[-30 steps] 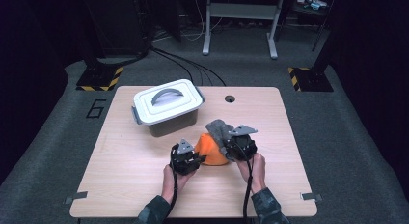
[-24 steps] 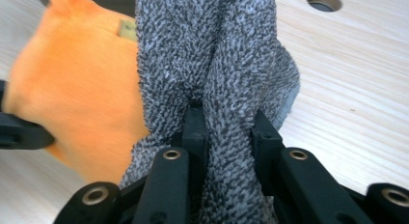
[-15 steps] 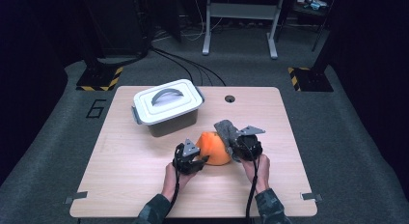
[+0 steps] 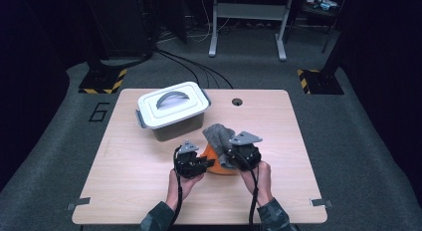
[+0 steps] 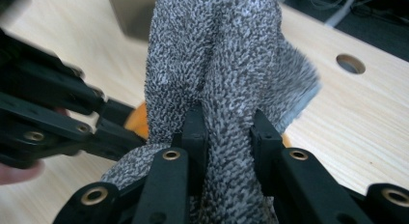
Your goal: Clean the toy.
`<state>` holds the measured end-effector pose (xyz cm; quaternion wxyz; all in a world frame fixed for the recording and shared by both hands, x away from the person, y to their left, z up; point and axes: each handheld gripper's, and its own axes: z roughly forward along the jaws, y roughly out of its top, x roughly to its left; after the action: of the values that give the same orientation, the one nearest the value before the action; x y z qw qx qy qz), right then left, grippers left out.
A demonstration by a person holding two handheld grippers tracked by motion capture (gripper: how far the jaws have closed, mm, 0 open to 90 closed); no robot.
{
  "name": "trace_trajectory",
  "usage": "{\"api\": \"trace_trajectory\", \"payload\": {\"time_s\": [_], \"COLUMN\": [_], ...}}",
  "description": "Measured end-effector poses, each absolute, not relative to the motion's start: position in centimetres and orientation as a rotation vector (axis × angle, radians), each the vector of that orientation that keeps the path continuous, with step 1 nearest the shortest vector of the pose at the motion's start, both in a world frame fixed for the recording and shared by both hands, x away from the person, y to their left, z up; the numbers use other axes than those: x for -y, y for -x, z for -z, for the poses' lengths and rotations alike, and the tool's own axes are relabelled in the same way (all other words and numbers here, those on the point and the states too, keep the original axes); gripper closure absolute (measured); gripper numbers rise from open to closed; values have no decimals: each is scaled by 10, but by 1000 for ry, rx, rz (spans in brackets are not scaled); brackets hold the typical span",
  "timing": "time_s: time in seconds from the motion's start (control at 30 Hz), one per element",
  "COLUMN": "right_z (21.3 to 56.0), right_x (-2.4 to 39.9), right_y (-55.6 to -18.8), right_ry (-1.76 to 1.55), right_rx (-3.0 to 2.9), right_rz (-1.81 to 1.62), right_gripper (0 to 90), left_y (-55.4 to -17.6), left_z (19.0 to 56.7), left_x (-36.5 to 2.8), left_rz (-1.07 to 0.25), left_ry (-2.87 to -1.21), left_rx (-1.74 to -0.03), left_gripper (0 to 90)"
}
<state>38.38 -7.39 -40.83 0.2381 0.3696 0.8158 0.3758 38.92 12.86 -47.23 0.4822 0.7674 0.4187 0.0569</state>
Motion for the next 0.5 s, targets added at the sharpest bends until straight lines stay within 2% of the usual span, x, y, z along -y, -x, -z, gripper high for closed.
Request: {"api": "trace_trajectory", "payload": {"time_s": [0.13, 0.43, 0.5], "right_z": [425, 444, 449], "right_x": [70, 110, 115], "right_y": [-398, -415, -418], "right_ry": [-1049, -1231, -1240], "right_rx": [-2250, -2200, -2213], "right_rz": [-978, -919, -942], "right_gripper": [735, 731, 732], "left_y": [-391, -393, -395], "left_z": [480, 485, 485], "left_x": [-133, -133, -132], "left_rz": [-132, -152, -162], "left_ry": [-1861, -1857, -1860], "left_rx": [-1026, -1008, -971], "left_gripper": [731, 733, 698]}}
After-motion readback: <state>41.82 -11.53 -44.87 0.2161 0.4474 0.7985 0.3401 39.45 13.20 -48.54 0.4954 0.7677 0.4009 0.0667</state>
